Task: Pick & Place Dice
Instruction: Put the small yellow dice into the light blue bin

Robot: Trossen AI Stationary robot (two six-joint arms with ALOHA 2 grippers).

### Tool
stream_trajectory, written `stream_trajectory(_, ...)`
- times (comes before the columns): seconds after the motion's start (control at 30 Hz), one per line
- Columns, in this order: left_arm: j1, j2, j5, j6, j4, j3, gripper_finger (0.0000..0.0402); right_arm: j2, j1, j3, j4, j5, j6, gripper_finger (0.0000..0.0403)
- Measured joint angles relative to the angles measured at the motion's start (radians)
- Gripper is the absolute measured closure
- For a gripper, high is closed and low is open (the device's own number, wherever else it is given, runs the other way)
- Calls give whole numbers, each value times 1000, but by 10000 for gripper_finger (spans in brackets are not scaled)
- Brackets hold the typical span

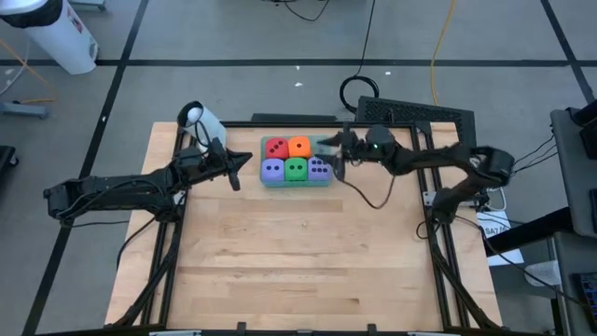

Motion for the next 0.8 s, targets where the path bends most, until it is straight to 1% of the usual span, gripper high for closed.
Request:
stream_trajectory(0.17,0,0,0,0,0,0,378,-134,110,-37,-57,9,8,287)
stream_trajectory(0.23,0,0,0,0,0,0,378,-175,154,-61,-59,31,9,325)
stream_trajectory(0.37,0,0,0,0,1,0,378,-231,224,-112,-59,69,14,389)
stream_trajectory(0.43,0,0,0,0,1,0,378,-240,260,-141,-57,99,31,397)
stream_trajectory(0.53,0,0,0,0,1,0,378,-225,328,-187,-56,161,58,386)
stream_trajectory(0.63,0,0,-1,0,1,0,378,-191,410,-235,-44,254,59,386)
stream_trajectory(0.7,0,0,-1,-1,1,0,378,-155,466,-256,-21,322,58,393)
stream_trajectory(0.8,0,0,-1,-2,1,0,378,-96,538,-285,22,384,62,401)
